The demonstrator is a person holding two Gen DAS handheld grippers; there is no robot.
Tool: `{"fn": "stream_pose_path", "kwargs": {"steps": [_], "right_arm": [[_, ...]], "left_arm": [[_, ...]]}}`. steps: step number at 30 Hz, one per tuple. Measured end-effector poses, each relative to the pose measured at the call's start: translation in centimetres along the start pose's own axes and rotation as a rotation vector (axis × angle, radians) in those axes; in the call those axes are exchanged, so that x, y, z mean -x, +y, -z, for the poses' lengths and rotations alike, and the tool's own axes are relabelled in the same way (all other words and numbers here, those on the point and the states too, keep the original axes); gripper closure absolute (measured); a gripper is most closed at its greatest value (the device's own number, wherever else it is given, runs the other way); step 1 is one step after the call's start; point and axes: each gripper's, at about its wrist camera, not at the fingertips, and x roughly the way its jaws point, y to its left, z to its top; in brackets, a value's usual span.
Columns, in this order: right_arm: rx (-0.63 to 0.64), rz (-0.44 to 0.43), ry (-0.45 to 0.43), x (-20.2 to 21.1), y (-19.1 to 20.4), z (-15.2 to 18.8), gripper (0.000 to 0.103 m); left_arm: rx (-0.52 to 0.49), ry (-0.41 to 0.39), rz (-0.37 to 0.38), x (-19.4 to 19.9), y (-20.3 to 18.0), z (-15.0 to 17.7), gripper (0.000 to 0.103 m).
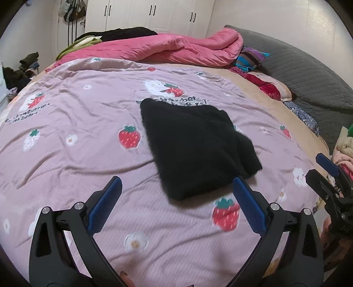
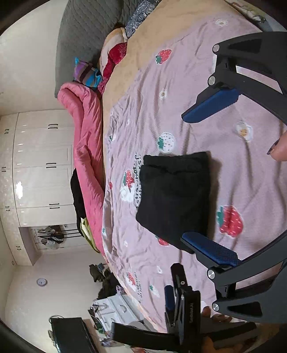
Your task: Fold small clothes
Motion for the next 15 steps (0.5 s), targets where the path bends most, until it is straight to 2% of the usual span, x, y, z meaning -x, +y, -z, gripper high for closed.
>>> {"fn": "stream_pose_path", "kwargs": {"steps": [7,15], "right_arm": [[0.004,0.017,0.024,0.7,0.7,2.9,0.004],[-0.033,0.036,0.084,0.2,1.1,5.0,0.004]], "left_arm": [[0.028,-0.014,-0.015,1.4,2.0,3.6,0.009],[0.081,-0.001,-0.031,1.4,3.9,6.2,0.009]]}}
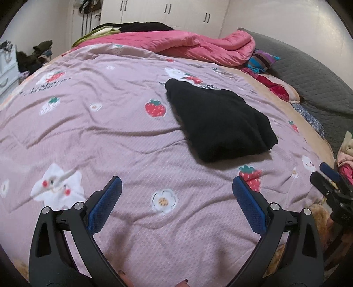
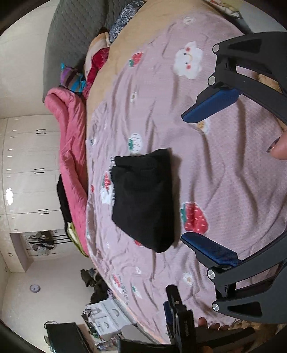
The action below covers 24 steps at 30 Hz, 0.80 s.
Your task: Fold small clothes
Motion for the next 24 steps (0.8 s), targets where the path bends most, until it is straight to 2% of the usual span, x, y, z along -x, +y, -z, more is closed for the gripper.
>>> {"fn": "stream_pose_path", "kwargs": {"steps": [7,24], "right_arm": [[-0.005,0.007,0.042,-1.0,0.7,1.1,0.004],[0.0,0.0,0.047,-1.3,1.0,0.9,0.004]], "left_arm": [[0.015,0.034,-0.012,-0.4,0.6,1.1,0.009],[-0.004,0.015,-0.036,0.3,0.2,0.8,0.009]]}}
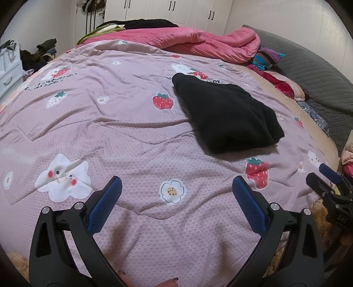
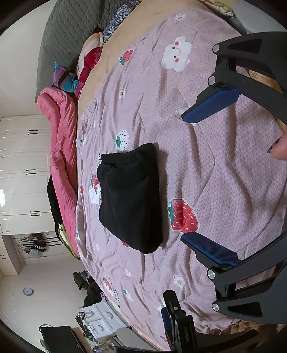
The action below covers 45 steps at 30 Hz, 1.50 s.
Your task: Fold small clothes
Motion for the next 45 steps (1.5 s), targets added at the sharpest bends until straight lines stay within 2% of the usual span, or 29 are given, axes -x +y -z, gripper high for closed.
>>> {"fn": "stream_pose_path", "kwargs": {"steps": [9,45], "right_arm": [[-0.008,-0.024,0.0,0.1,0.33,0.07,0.004],[-0.03,-0.01,0.005,0.2,0.16,0.13,0.004]], "left_arm": [[-0.012,-0.001,0.0,0.12,-0.21,-0.14,0.009],[-0.008,0.009,-0.019,0.12,-0.15,-0.04,0.009]]}}
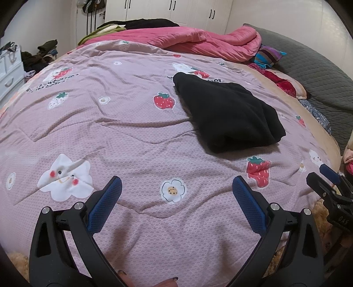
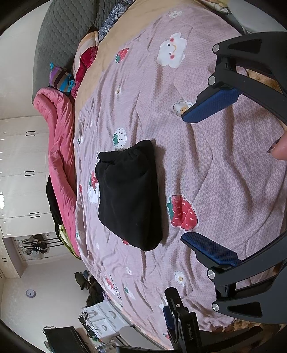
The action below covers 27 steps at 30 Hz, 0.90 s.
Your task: Fold small clothes
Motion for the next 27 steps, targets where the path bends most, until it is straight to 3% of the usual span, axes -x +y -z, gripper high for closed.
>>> {"fn": "stream_pose_path", "kwargs": {"steps": [19,24,27], "right_arm": [[-0.008,0.024,0.011,-0.1,0.1,0.1,0.004],[-0.123,0.157,-0.016,1.0,-2.5,0.6,0.004],[-0.3,0.307,-0.036,3.0,-7.8,1.7,0.004]], "left_arm": [[-0.017,0.001,-0.014,0.1,0.0,0.3,0.009],[0.007,0.023,0.01,0.0,1.5,0.7,0.009],[0.057,0.037,0.016,0.1,4.6,0.3,0.009]]}}
